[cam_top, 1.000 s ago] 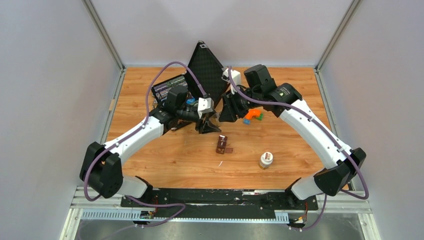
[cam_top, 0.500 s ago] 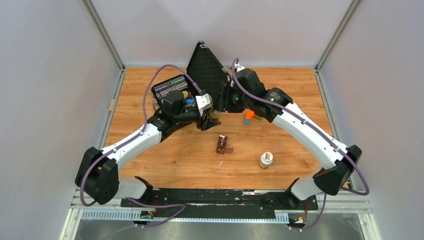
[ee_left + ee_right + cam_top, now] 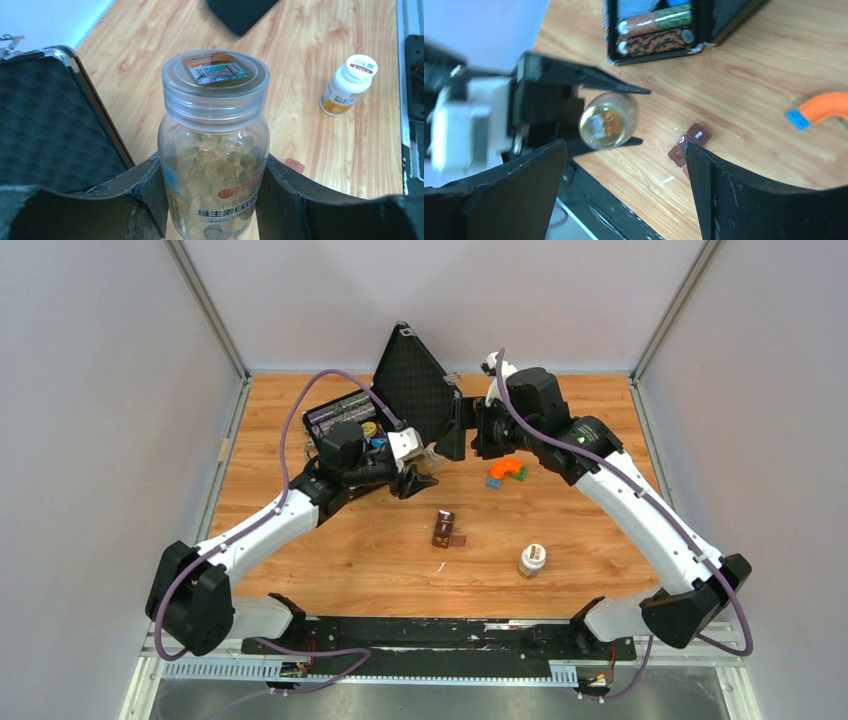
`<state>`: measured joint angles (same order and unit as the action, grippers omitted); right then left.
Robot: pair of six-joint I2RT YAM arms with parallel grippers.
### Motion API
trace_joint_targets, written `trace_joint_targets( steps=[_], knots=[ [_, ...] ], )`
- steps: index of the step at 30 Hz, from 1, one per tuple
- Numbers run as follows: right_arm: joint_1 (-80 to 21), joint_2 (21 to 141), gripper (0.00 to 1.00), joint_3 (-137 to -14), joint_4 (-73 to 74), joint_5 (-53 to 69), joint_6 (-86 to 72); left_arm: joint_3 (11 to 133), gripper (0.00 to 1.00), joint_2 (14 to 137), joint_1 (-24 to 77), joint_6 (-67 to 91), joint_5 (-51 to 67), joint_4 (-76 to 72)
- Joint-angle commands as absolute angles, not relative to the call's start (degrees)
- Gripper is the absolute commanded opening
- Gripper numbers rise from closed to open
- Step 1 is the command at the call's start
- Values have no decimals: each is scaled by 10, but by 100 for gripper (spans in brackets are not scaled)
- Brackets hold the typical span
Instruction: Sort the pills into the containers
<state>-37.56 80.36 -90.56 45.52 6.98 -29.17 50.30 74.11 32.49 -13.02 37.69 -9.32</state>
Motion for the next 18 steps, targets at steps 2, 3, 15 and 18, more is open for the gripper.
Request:
trace_joint_targets(
  steps=[2, 3, 15, 18],
  knots=[
    [-376, 760, 91, -886, 427, 268, -48, 531, 0, 719, 324, -179, 439, -52],
    [-376, 760, 91, -884, 429, 278, -30, 533, 0, 720, 324, -191, 451, -38],
    [-378, 805, 76, -900, 445, 307, 46, 552, 0, 727, 324, -212, 512, -3],
    [-379, 817, 69, -902, 445, 295, 47, 553, 0, 727, 324, -211, 519, -3]
  ],
)
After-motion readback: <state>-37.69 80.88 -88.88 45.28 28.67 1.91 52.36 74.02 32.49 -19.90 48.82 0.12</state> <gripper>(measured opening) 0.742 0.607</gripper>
